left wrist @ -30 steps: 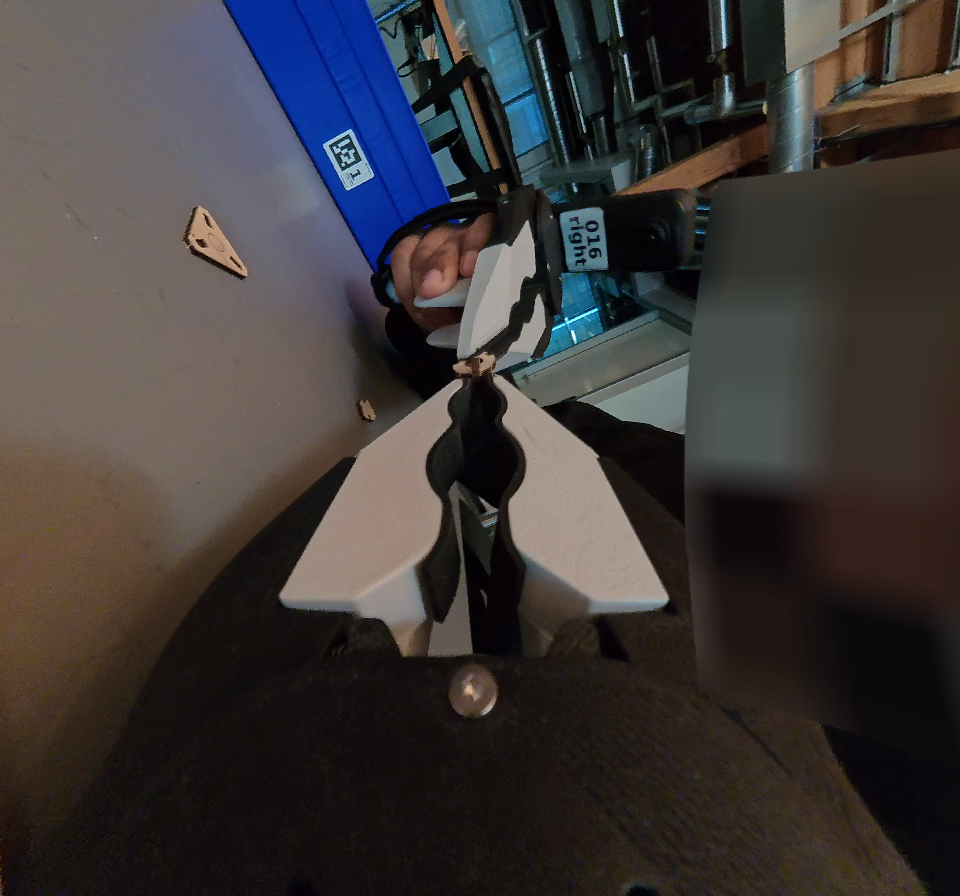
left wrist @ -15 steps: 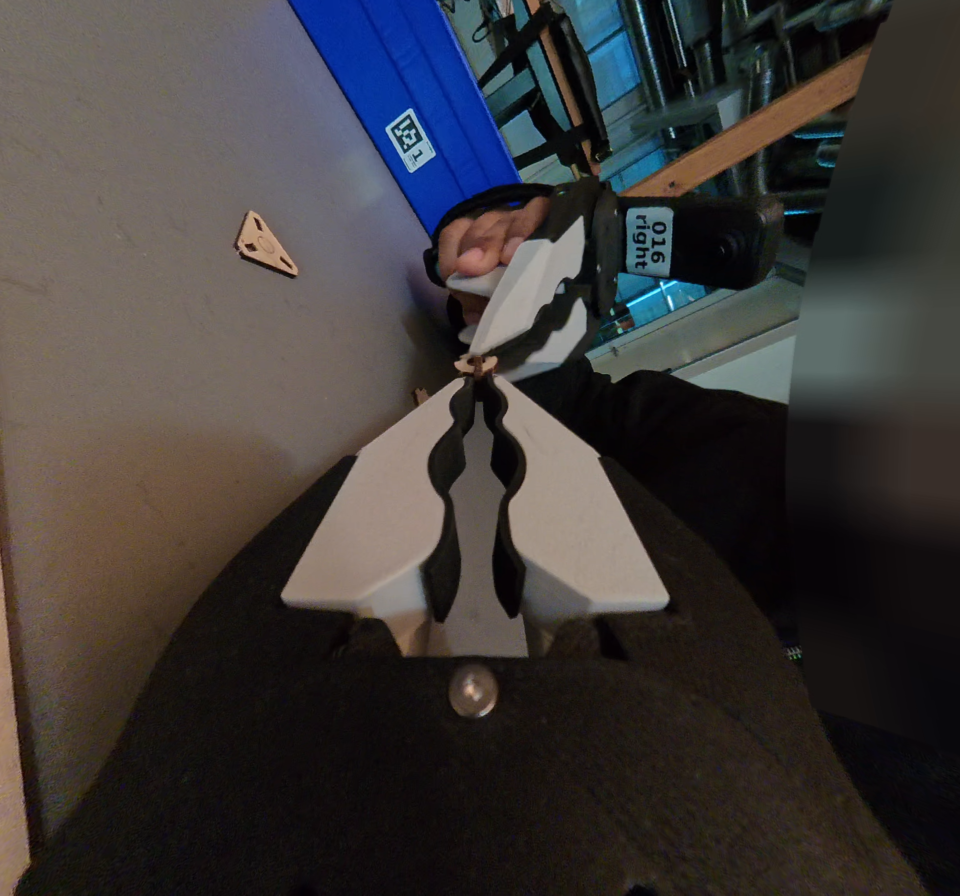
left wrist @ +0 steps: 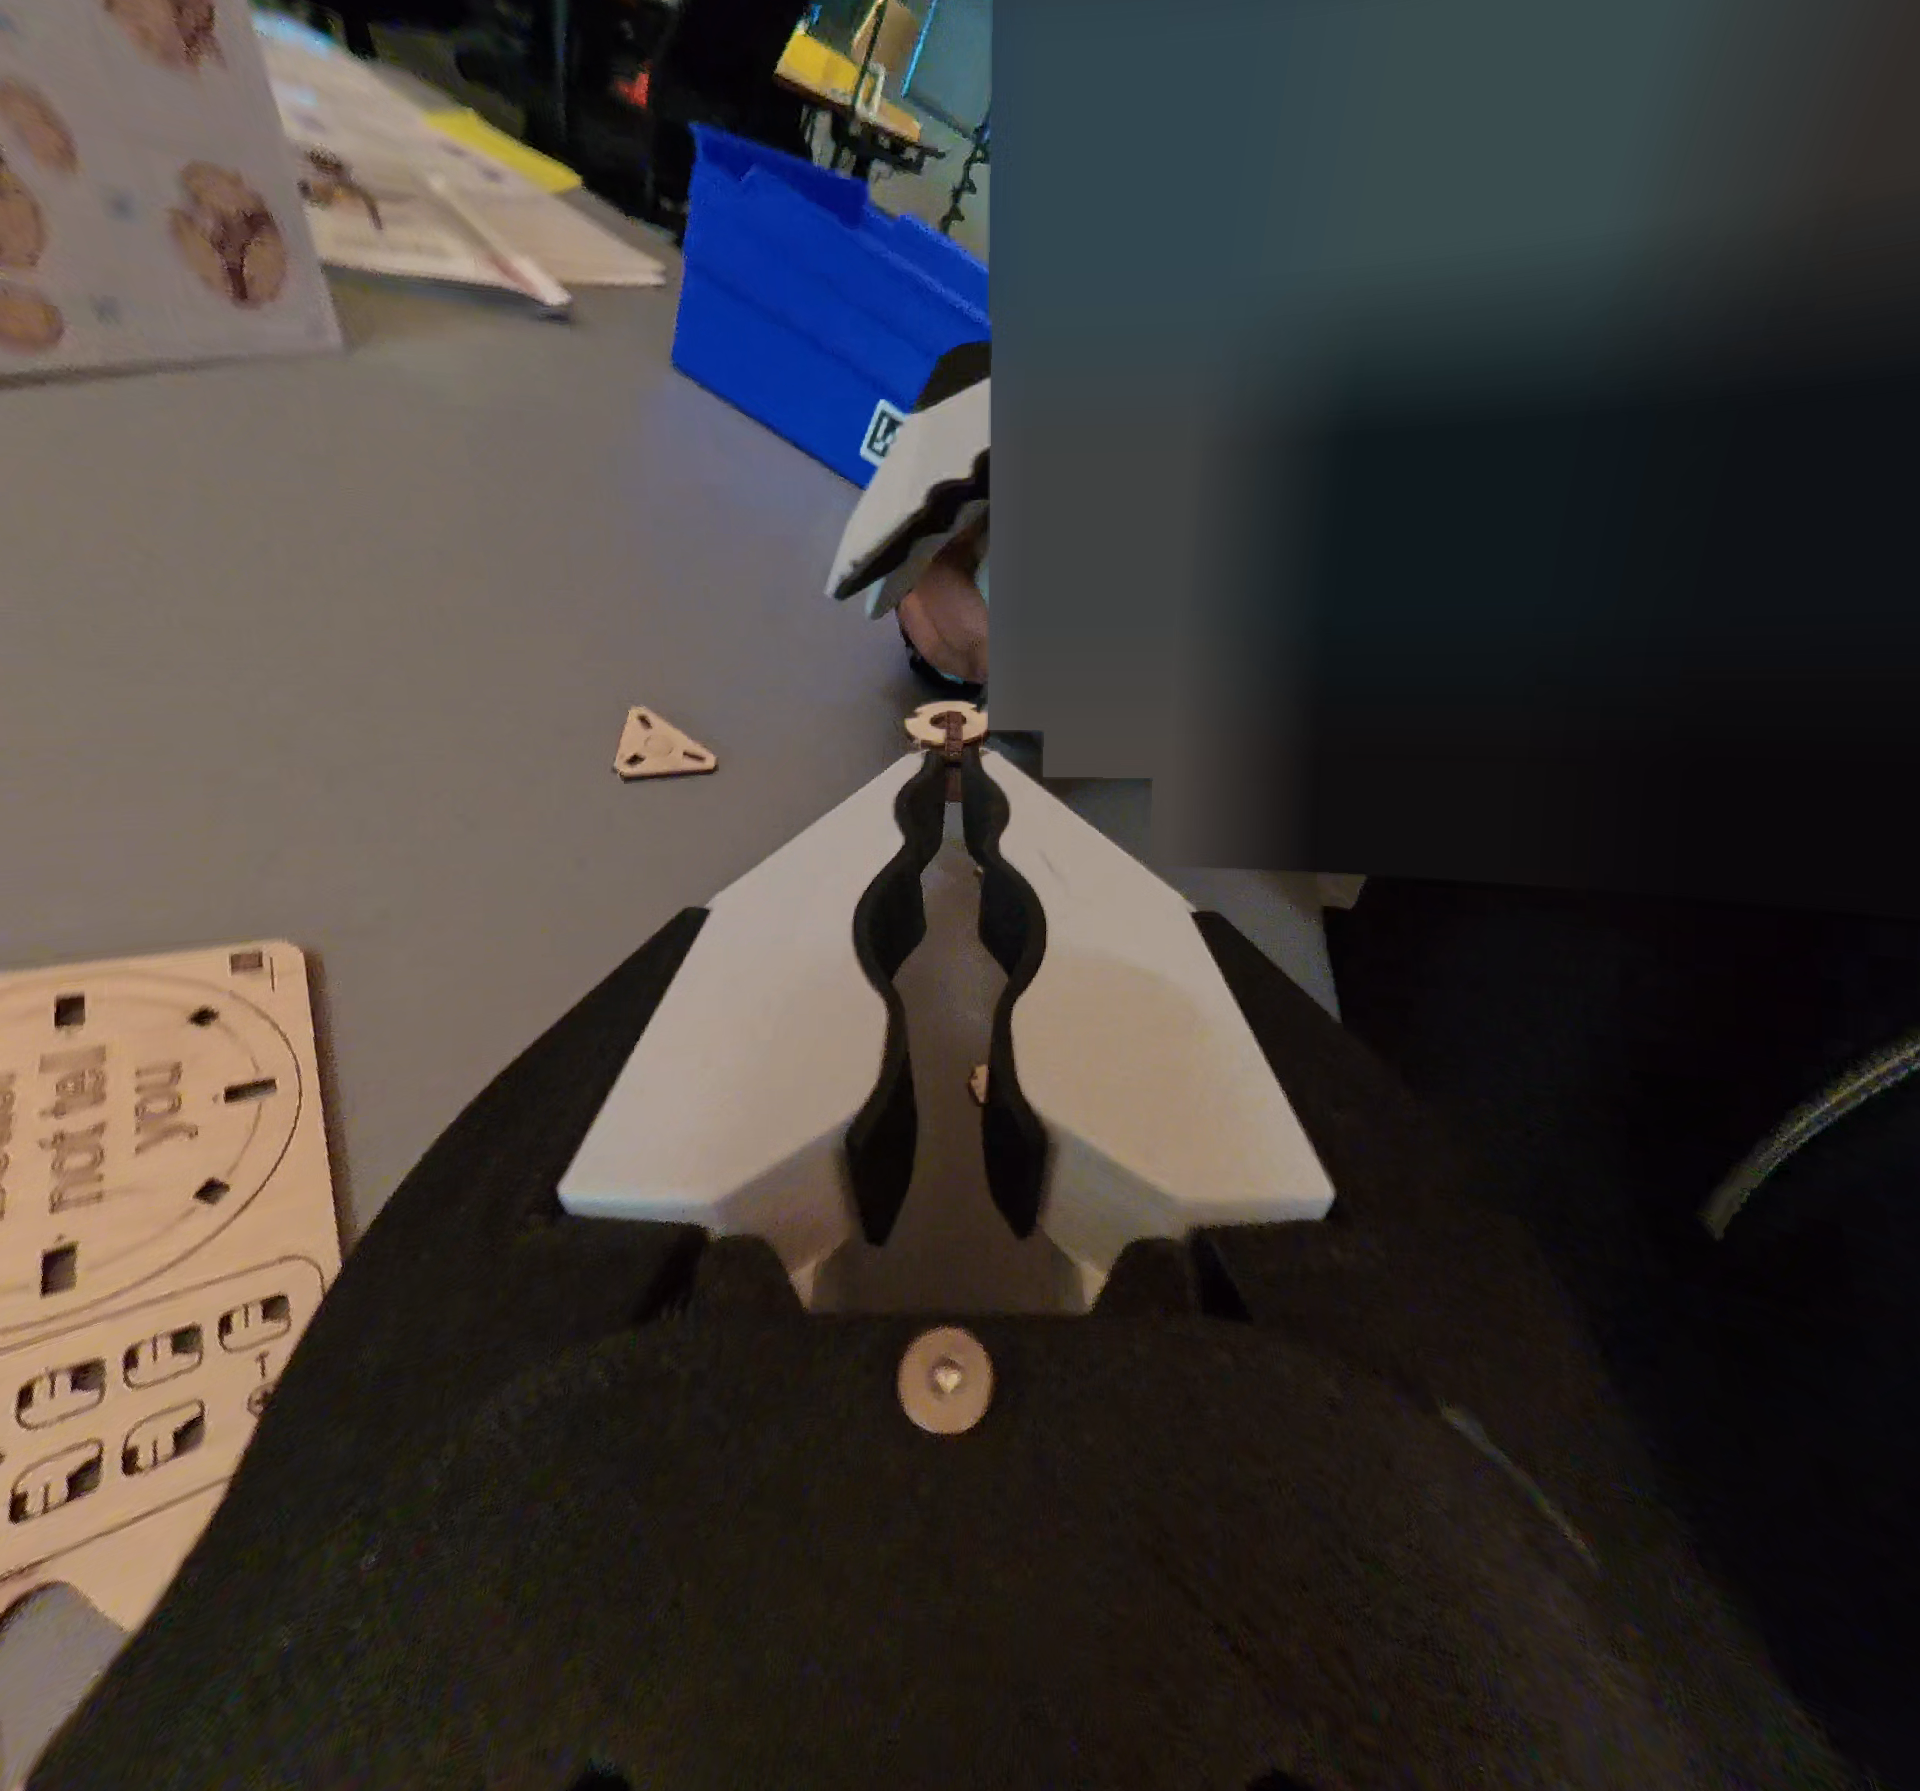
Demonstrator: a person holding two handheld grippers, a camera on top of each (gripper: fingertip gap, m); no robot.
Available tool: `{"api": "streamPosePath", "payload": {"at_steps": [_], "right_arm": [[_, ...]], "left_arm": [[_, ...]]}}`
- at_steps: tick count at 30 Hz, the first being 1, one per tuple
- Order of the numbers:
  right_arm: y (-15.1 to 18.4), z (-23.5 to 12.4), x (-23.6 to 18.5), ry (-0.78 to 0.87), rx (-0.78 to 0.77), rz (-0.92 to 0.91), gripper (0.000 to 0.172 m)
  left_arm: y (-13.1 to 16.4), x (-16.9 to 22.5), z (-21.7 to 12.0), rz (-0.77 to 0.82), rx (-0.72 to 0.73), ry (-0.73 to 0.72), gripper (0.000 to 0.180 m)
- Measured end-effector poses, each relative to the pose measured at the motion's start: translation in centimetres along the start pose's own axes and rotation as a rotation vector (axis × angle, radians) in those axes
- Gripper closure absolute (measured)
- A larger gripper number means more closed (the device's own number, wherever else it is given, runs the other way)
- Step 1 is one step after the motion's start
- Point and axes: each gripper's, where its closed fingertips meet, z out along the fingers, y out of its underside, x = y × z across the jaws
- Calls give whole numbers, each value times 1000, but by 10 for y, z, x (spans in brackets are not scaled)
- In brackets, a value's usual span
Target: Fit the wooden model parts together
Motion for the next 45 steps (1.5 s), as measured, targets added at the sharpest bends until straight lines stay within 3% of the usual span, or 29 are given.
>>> {"api": "streamPosePath", "payload": {"at_steps": [8,14,23,32,45], "right_arm": [[-22,-4,-25,-208,132,151,133],[-28,-7,-41,-248,117,69,136],[-18,-3,-50,-249,53,-3,136],[-24,-8,-51,-213,65,-110,138],[-17,-8,-58,-238,23,-160,148]], "left_arm": [[-6,25,-2,420,56,-59,180],[0,34,3,604,47,-92,179],[-4,40,0,587,94,-63,179],[8,45,10,833,55,-136,179],[7,48,8,816,70,-119,179]]}}
